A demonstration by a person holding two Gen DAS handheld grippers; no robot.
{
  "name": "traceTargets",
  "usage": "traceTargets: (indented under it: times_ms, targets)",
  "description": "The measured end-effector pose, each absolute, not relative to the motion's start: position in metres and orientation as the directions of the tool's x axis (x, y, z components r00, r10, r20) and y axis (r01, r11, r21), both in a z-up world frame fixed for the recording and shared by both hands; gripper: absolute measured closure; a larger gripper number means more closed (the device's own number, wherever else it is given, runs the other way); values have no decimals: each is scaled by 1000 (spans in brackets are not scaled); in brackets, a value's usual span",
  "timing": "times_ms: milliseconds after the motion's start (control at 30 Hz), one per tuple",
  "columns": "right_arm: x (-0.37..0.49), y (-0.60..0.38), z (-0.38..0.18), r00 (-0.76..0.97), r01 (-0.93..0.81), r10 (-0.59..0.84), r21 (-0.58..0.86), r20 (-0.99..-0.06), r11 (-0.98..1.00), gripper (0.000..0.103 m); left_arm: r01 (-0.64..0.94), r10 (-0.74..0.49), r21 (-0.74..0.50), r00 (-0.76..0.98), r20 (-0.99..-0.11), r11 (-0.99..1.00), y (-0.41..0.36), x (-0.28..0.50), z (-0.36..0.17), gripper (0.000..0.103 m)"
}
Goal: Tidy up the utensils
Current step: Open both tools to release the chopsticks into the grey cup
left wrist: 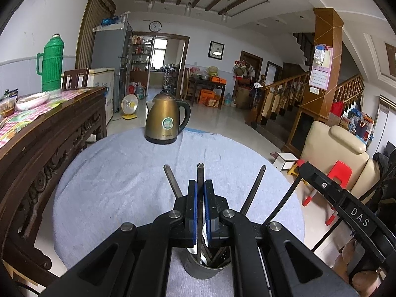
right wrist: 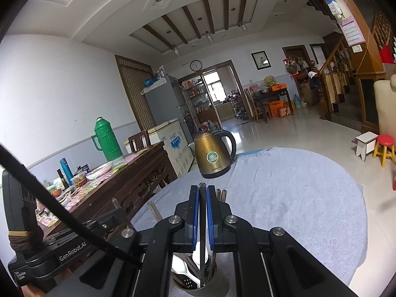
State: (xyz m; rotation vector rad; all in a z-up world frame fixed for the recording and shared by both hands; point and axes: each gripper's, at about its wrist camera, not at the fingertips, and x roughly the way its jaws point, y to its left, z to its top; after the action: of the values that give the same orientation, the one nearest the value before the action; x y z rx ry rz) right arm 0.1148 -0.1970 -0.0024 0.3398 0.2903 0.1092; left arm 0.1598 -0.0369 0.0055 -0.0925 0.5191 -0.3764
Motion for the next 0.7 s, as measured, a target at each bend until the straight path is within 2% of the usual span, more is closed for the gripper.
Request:
traceTargets:
  times_ms: [200, 700]
  targets:
    - [120, -193, -11, 943, -51, 163, 356, -291, 933, 95, 327, -381, -196, 779, -498, 925, -38, 163, -3, 98]
    - [127, -201, -25, 932, -18, 160, 400, -325, 916, 94, 344, -393, -192, 766, -509, 919, -39, 161, -3, 98]
